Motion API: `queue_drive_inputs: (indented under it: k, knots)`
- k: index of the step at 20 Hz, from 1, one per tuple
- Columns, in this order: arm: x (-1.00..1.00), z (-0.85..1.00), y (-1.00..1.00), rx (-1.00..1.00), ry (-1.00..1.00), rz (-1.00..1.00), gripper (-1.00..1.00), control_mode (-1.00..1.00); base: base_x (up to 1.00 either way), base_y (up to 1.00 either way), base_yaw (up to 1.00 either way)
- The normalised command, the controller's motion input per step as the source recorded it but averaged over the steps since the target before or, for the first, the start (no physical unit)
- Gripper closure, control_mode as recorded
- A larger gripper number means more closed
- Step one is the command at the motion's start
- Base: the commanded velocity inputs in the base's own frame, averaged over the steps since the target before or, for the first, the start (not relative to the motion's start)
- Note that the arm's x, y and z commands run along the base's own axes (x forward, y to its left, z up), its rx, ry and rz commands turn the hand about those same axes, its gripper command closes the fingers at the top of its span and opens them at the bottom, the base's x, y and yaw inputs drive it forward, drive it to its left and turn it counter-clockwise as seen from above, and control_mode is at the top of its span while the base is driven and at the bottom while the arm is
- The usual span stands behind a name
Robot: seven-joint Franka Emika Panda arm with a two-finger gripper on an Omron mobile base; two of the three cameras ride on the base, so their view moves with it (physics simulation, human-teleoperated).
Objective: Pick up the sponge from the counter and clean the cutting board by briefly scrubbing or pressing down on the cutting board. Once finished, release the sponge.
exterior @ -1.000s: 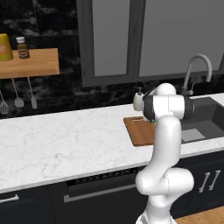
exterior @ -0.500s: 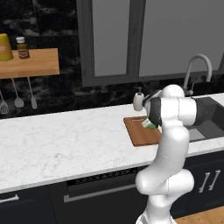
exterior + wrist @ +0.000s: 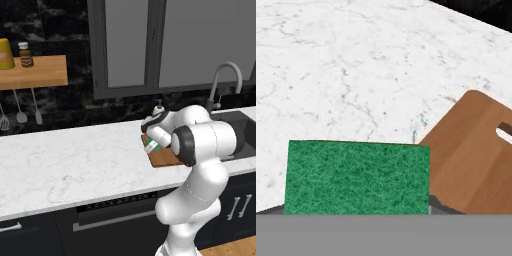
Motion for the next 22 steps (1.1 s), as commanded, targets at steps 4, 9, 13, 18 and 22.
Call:
queue_drive_inputs:
  k: [4,9,13,18,22]
  knots:
    - [0.02,-0.02,1.0,-0.04,0.1,0.27,1.0,-1.0,0.0,0.0,0.0]
    - [0.01,-0.39,0.88,0.0,0.1,0.16,1.0,-1.0,0.0,0.0,0.0]
    - [0.12,-0.53,0.62,0.0,0.11,0.18,-1.0,-1.0,0.0,0.0,0.0]
    - [-0.01,-0.1,0.05,0.0,0.01,0.05,-1.0,-1.0,0.0,0.0,0.0]
    - [-0.04,0.0,-0.01,0.0,0.0,0.04,-1.0,-1.0,0.0,0.0,0.0]
